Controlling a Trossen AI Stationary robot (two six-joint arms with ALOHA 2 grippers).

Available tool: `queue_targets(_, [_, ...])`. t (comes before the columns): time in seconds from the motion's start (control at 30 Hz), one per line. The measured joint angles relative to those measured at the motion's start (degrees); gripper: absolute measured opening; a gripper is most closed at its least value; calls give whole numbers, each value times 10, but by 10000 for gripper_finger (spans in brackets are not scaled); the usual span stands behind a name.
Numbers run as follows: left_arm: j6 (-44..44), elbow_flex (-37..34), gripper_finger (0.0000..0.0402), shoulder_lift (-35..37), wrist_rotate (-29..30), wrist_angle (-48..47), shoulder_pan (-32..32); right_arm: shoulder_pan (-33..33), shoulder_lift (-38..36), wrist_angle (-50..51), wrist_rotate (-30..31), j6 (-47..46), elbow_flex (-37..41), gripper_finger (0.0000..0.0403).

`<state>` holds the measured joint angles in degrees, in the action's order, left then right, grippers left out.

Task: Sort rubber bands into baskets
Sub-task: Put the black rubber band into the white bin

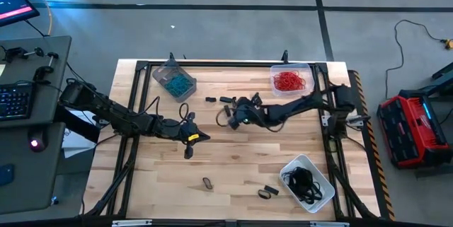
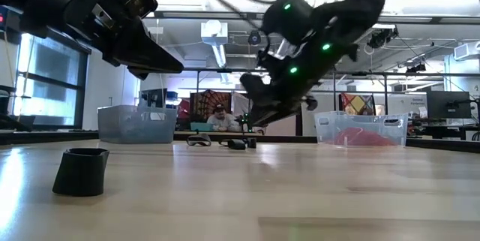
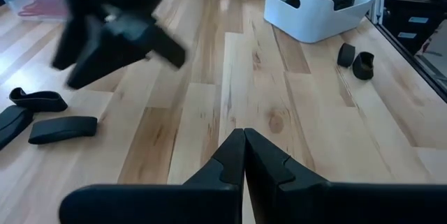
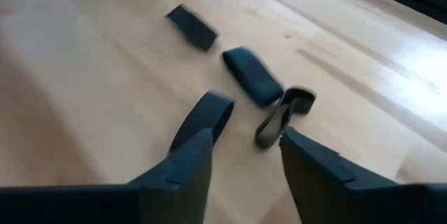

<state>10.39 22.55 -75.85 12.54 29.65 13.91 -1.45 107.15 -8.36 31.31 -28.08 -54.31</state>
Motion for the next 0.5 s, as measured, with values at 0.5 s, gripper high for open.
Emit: queue_targets(0.5, [0,0,0,0,0,-3,0,-56,77,14,-3,-4,-47,162])
